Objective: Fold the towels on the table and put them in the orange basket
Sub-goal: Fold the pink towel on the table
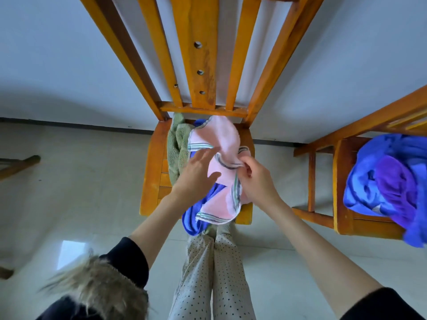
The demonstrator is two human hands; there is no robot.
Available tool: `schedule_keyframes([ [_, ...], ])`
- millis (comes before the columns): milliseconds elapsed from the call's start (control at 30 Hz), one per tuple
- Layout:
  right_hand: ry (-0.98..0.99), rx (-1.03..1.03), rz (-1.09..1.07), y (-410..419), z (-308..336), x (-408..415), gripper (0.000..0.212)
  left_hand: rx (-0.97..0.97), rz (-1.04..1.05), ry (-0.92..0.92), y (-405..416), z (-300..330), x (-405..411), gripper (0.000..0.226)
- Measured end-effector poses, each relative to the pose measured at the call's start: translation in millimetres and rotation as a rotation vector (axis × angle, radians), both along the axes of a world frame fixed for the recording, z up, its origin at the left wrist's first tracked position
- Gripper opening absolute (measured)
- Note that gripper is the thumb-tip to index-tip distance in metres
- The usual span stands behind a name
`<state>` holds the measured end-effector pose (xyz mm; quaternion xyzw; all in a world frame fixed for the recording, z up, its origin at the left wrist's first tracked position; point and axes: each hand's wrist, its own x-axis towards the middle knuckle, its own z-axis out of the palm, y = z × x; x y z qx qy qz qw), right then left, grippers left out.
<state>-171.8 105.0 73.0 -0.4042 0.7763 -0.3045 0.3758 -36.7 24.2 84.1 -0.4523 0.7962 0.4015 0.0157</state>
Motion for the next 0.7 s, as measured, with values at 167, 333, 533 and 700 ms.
schedule_keyframes([
  [167, 0.049, -0.015, 0.137, 5.9, 54.5, -9.4, 0.018, -0.041, 0.055, 0.202, 15.5, 42.2, -15.1, 0.032],
  [333, 0.151, -0.116, 0.182, 6.2, 116.0, -17.9, 0.019, -0.072, 0.100, 0.267, 10.8, 99.0, -8.4, 0.014],
  [533, 0.432, -0.355, 0.232, -4.7, 185.3, -24.7, 0.020, 0.009, 0.111, 0.411, -0.8, 189.2, 9.6, 0.011],
  [700, 0.683, -0.534, 0.317, -13.3, 238.5, -7.8, 0.015, -0.139, 0.107, 0.470, 9.2, 263.2, 33.7, 0.013],
])
